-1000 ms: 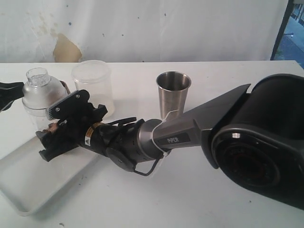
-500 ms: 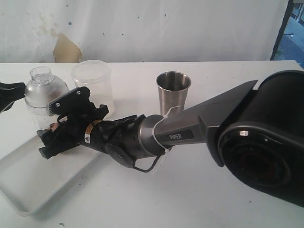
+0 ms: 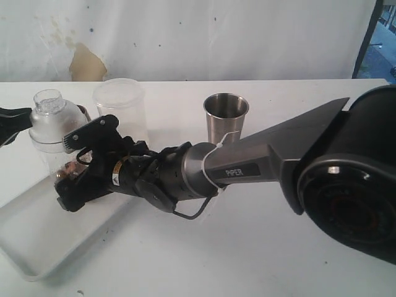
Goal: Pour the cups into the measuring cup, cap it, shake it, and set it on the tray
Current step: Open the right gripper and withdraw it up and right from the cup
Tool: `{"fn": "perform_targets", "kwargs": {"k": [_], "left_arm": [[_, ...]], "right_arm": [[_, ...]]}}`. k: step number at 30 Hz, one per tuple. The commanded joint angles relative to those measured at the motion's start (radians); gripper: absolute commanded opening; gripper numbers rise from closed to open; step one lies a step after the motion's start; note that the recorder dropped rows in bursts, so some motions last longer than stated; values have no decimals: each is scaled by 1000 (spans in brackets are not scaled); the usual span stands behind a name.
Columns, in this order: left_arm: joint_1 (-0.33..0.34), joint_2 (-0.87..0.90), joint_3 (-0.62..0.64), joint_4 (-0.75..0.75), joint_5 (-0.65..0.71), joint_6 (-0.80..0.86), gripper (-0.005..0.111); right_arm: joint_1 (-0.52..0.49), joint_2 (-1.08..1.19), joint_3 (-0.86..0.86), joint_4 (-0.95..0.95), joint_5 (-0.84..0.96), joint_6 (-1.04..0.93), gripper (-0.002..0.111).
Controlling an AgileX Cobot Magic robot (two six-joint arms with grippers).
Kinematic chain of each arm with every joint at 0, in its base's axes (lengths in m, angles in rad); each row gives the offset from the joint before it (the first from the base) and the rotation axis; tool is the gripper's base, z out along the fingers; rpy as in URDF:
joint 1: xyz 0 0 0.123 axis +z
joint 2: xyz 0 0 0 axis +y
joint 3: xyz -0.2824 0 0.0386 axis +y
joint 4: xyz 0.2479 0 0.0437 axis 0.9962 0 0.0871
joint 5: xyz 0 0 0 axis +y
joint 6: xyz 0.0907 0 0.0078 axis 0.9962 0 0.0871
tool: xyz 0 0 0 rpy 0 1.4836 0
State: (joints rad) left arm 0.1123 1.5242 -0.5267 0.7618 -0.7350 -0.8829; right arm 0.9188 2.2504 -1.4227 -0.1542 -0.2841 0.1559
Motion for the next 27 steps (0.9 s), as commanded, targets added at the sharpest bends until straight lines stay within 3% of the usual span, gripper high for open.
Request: {"fn": "perform_targets", "kwargs": {"k": [1, 14, 16, 20, 27], "left_arm": [[-3, 4, 2, -6, -6, 3, 0], [-3, 4, 2, -11, -6, 3, 0], [-3, 4, 2, -13, -6, 3, 0], [-3, -2, 2, -19, -6, 11, 0], [-3, -36, 2, -22, 19, 28, 0]], "right_arm": [[-1, -36, 0, -3, 71, 5, 101], [-1, -159, 76, -3, 159, -1, 100], [-1, -178, 90, -10, 193, -1, 96], [-1, -222, 111, -12, 230, -1, 71], [-1, -307, 141, -10, 284, 5, 6]]}}
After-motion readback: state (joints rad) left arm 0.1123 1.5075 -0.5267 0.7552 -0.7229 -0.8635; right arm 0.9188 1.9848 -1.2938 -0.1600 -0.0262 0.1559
